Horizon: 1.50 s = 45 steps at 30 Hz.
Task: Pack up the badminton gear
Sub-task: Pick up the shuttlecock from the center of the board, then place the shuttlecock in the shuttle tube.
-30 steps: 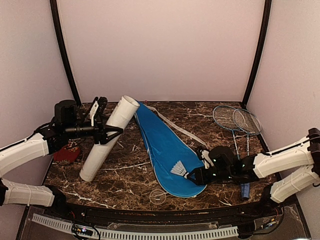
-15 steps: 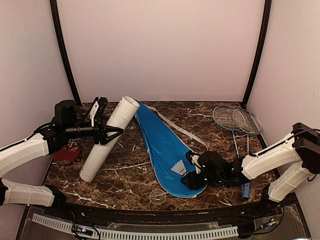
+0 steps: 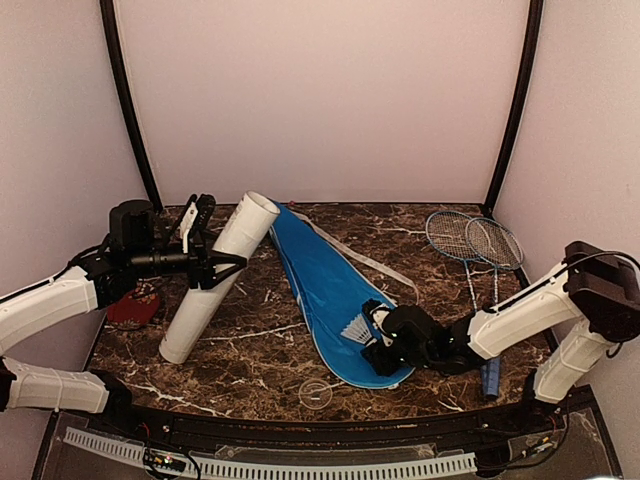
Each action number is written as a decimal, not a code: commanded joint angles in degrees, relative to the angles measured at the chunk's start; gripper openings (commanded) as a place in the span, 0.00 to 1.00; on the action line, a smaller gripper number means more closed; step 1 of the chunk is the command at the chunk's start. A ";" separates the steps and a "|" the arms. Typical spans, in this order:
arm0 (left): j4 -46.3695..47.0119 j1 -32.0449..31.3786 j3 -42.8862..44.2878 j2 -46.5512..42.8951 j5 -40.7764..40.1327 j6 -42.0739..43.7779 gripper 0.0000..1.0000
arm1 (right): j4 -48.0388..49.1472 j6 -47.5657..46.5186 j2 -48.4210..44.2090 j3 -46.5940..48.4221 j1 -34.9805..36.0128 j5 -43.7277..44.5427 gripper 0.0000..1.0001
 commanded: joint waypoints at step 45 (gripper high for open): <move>-8.40 -16.63 0.89 1.84 -11.20 15.03 0.64 | -57.12 -5.82 -23.01 27.41 -9.23 -39.99 0.18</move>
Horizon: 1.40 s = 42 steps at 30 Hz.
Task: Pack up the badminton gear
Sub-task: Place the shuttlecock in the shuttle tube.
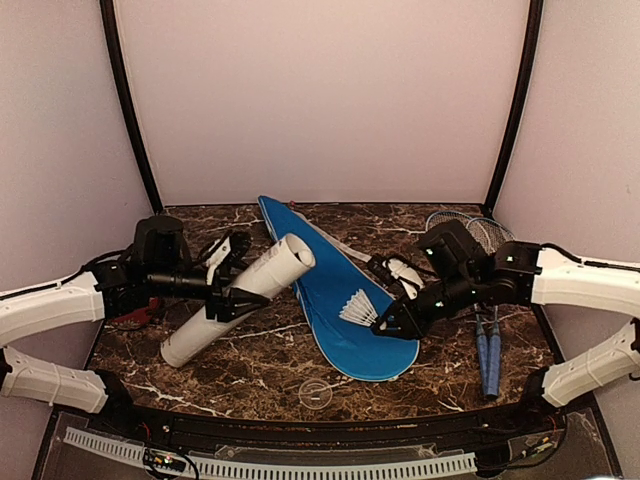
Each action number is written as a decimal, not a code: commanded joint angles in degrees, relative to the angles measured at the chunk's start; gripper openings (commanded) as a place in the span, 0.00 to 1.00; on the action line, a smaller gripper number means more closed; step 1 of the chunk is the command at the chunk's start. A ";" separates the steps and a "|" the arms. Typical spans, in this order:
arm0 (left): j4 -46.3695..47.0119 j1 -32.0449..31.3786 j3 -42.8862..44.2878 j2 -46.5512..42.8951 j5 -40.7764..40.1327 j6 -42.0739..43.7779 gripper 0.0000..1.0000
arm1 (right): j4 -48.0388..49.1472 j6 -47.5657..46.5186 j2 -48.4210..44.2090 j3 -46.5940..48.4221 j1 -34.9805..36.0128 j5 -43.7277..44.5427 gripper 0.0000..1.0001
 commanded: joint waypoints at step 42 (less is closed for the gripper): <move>-5.40 -19.70 0.58 2.47 -11.56 8.18 0.63 | -33.10 -3.08 7.15 26.25 1.22 -26.48 0.22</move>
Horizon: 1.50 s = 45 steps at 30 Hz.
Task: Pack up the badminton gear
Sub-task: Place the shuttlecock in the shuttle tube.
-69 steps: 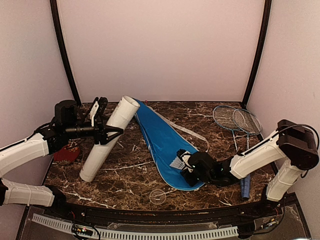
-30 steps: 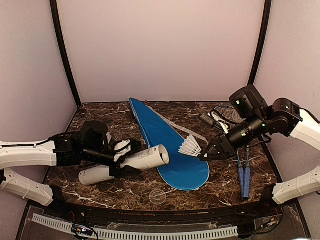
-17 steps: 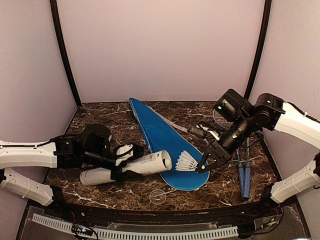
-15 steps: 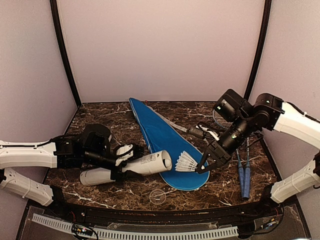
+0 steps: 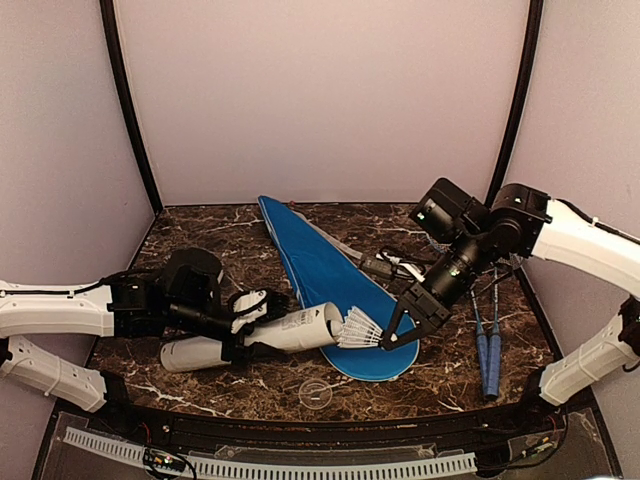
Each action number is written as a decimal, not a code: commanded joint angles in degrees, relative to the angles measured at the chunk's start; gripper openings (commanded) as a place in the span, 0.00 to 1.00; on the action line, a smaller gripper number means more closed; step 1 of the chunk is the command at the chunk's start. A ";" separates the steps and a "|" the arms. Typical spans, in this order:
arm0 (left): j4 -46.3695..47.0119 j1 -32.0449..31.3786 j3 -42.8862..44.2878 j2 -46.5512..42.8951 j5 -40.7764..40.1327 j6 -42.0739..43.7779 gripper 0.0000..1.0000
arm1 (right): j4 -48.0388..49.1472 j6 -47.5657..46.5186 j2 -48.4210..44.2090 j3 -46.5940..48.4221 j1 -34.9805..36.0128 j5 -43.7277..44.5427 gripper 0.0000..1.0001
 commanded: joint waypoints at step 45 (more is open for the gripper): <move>2.64 -2.31 -0.83 -3.68 -0.14 1.16 0.63 | 3.28 -4.51 -1.10 -3.02 -6.81 -14.05 0.16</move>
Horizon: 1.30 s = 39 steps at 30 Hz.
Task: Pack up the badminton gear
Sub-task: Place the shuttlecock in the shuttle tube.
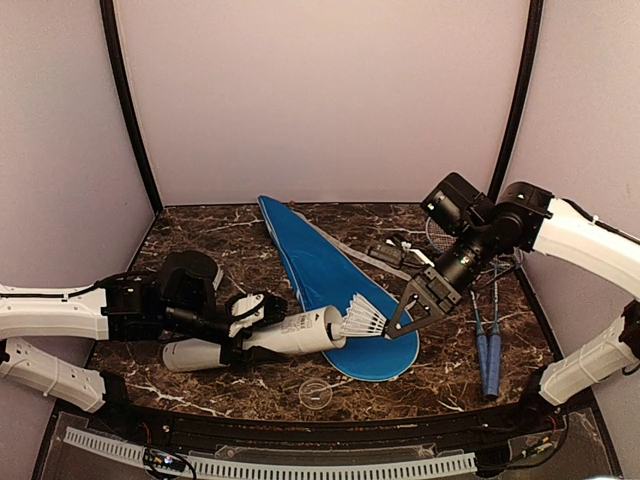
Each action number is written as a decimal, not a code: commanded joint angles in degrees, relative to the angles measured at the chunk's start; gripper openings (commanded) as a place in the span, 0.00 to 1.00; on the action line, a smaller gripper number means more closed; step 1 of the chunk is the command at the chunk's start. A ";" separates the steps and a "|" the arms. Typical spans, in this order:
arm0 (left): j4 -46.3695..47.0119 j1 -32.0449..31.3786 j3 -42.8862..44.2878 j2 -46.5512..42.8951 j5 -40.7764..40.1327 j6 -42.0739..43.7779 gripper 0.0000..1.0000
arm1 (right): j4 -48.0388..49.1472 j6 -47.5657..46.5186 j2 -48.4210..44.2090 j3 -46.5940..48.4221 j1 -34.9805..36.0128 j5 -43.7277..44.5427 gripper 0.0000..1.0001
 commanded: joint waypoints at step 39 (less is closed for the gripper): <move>2.10 -0.35 -0.12 -1.66 1.22 0.42 0.63 | 1.05 -0.83 4.64 -1.02 2.58 -1.84 0.14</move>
